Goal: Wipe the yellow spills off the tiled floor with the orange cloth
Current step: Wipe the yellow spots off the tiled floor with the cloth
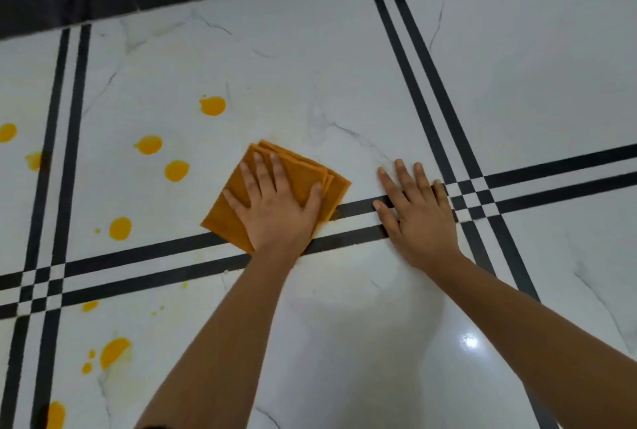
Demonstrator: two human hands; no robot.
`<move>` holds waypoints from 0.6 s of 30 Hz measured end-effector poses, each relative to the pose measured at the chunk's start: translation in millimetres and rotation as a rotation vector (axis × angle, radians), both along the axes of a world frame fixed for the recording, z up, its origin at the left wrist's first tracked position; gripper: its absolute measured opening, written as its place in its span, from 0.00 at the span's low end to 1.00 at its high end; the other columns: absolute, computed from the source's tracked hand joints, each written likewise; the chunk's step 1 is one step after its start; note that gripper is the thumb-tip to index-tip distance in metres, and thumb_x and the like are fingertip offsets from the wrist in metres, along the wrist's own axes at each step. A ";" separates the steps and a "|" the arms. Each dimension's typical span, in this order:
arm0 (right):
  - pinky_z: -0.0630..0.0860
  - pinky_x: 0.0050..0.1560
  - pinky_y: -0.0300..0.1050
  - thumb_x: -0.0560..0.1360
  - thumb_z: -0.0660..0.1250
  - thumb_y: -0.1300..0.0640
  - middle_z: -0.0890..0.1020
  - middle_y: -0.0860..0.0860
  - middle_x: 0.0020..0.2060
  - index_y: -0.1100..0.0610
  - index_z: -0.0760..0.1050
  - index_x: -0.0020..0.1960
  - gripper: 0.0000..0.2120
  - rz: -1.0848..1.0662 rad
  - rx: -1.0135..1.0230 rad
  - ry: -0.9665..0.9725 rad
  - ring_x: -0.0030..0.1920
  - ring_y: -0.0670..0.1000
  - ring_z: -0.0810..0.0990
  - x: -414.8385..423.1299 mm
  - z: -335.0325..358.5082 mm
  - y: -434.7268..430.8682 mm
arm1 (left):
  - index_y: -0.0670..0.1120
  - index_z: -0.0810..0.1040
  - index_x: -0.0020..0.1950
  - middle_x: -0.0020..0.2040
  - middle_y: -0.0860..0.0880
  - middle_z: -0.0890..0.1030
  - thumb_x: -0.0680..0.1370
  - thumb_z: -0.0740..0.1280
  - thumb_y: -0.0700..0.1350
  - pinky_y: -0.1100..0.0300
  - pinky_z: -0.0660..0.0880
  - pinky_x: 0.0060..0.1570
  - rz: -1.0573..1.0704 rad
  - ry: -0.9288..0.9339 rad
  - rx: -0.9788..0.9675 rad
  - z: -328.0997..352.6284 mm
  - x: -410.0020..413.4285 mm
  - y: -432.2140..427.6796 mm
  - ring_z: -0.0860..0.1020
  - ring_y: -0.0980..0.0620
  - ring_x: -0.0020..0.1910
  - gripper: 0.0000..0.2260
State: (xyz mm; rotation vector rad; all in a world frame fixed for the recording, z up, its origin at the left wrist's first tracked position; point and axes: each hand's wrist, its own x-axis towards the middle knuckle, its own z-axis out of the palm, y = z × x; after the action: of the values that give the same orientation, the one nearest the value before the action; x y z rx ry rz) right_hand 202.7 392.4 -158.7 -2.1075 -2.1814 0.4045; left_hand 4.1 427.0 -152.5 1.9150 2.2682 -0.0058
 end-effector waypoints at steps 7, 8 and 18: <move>0.48 0.72 0.56 0.77 0.35 0.38 0.57 0.51 0.75 0.47 0.51 0.75 0.30 -0.008 0.000 -0.007 0.75 0.54 0.51 -0.5 0.1 -0.2 | 0.52 0.40 0.76 0.77 0.47 0.42 0.71 0.37 0.72 0.34 0.41 0.68 -0.306 0.047 -0.043 2.1 0.9 -10.5 0.41 0.44 0.75 0.39; 0.48 0.72 0.56 0.77 0.35 0.38 0.56 0.51 0.75 0.47 0.51 0.75 0.30 -0.007 0.001 -0.005 0.75 0.54 0.50 -0.9 0.6 -0.8 | 0.52 0.40 0.76 0.77 0.47 0.43 0.70 0.37 0.71 0.34 0.42 0.68 -0.200 0.032 -0.025 1.4 0.2 4.3 0.41 0.44 0.75 0.39; 0.37 0.71 0.50 0.73 0.32 0.35 0.48 0.49 0.77 0.45 0.40 0.75 0.32 0.040 -0.077 -0.041 0.76 0.53 0.43 -5.8 18.4 4.7 | 0.52 0.48 0.76 0.77 0.47 0.50 0.74 0.41 0.69 0.32 0.49 0.67 -0.441 0.032 0.015 0.7 -37.0 13.9 0.48 0.43 0.75 0.35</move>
State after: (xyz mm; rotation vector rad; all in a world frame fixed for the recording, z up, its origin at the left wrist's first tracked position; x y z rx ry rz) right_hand 196.9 397.1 -140.3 -2.1325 -2.2690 0.4588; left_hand -33.0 440.9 -151.8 2.3937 1.8184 -0.0767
